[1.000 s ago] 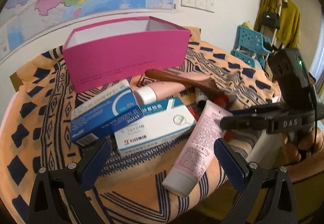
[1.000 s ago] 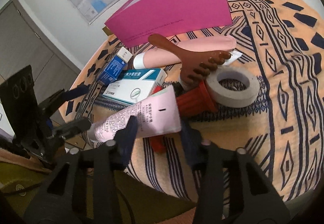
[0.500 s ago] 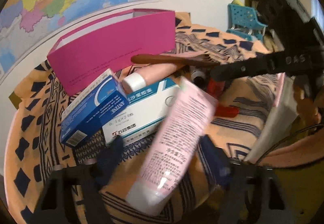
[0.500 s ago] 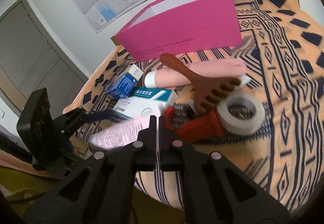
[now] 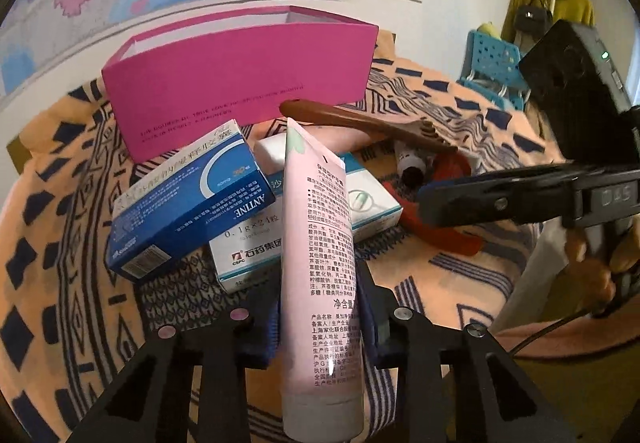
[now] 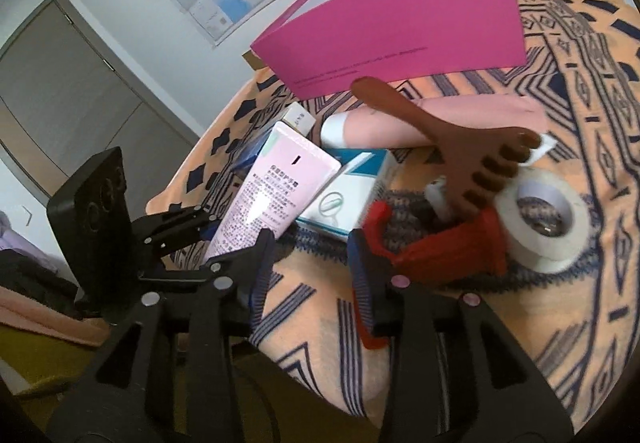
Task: Organize rigid objects
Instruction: 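Lift the pink tube with the left gripper and carry it over the pink box, then open the left gripper to drop the pink tube into the box, then grasp the brown wooden massager by its handle with the right gripper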
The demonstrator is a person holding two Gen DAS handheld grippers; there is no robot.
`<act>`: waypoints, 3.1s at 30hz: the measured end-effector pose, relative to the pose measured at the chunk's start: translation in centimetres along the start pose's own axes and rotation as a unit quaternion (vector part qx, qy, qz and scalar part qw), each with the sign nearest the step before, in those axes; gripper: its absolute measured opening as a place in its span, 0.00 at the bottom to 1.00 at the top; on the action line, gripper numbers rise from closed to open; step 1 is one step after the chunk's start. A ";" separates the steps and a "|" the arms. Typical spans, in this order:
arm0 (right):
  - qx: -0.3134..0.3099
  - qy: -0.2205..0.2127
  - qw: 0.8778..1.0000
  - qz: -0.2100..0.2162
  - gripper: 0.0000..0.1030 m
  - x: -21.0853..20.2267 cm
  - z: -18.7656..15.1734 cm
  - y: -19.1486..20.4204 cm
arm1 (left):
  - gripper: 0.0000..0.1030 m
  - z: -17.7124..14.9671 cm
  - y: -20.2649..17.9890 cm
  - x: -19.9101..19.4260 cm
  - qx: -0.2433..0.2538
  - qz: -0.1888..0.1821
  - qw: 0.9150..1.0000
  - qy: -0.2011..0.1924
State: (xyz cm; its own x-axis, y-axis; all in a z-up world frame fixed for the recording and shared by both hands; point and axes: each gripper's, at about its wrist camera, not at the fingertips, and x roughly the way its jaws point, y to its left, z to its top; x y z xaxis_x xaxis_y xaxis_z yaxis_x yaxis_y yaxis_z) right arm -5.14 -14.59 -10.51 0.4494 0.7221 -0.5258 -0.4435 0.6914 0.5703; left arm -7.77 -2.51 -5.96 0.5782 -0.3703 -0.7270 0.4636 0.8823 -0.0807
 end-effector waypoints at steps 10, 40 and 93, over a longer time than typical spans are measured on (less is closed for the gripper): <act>0.026 0.007 0.996 0.088 0.47 2.9 1.7 0.3 | 0.31 1.0 0.1 -0.6 -0.011 -0.031 0.999 -0.023; -0.075 -0.110 0.989 0.067 0.26 -1.5 15.4 2.3 | 0.38 15.4 4.4 -1.1 0.012 -0.025 0.994 -0.104; 0.029 -0.062 0.995 -0.073 0.41 -6.4 6.7 -6.0 | 0.60 13.7 2.0 4.3 0.104 0.015 0.993 -0.052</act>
State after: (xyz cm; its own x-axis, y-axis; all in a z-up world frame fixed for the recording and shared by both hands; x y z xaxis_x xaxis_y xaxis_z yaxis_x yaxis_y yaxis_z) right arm -0.12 -23.46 -6.31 0.5997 0.6036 -0.5254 -0.3235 0.7834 0.5308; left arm 4.84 -6.27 0.11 0.6555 -0.3824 -0.6512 0.5670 0.8188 0.0899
